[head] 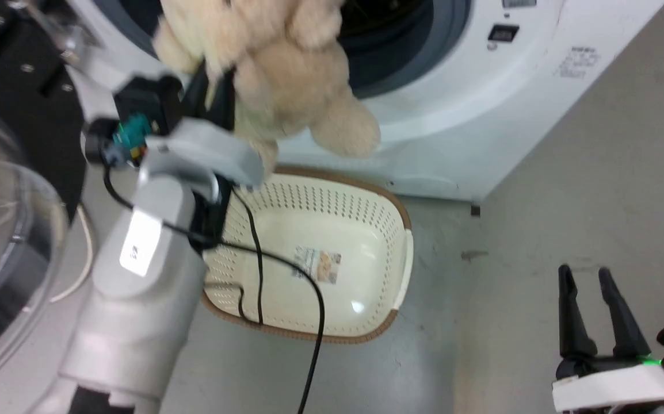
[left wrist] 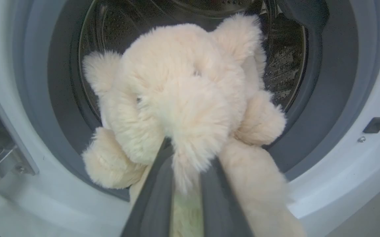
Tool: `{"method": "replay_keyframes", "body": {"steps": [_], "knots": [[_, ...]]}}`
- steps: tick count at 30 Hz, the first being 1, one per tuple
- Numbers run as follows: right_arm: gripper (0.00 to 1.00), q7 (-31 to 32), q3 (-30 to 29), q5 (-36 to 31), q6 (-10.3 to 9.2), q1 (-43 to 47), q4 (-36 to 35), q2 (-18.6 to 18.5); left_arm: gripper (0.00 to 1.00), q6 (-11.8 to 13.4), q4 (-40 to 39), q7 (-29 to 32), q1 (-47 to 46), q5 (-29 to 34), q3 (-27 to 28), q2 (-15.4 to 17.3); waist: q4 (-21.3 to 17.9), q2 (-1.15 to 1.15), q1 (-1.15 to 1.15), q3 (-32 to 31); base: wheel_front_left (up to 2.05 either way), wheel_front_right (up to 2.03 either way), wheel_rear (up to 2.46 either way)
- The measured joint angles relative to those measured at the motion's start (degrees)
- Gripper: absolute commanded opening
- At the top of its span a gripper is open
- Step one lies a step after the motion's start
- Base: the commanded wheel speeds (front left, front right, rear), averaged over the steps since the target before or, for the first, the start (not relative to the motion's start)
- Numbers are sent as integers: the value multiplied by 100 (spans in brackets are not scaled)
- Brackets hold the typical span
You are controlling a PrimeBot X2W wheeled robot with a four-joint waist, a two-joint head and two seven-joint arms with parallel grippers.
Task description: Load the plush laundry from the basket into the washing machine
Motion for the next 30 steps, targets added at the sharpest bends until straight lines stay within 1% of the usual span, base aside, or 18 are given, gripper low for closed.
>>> {"method": "replay_keyframes", "body": {"steps": [3,7,16,22,30], "knots": [[100,0,2,1,0,-101,-59,0,0,1,98,-1,-358,105,40,35,-80,0,0,215,0,0,0],[100,0,32,29,0,-242,-105,1,0,0,230,-1,-850,237,93,175,-197,0,0,506,0,0,0],[100,0,115,177,0,-465,-231,1,0,-10,476,-1,-1923,335,315,422,-512,0,0,1138,0,0,0],[100,0,111,226,0,-520,-310,0,0,-43,532,-1,-2510,396,461,578,-705,0,0,1516,0,0,0],[100,0,186,338,0,-548,-437,0,0,-52,727,-2,-3240,563,500,808,-924,0,0,1938,0,0,0]]}}
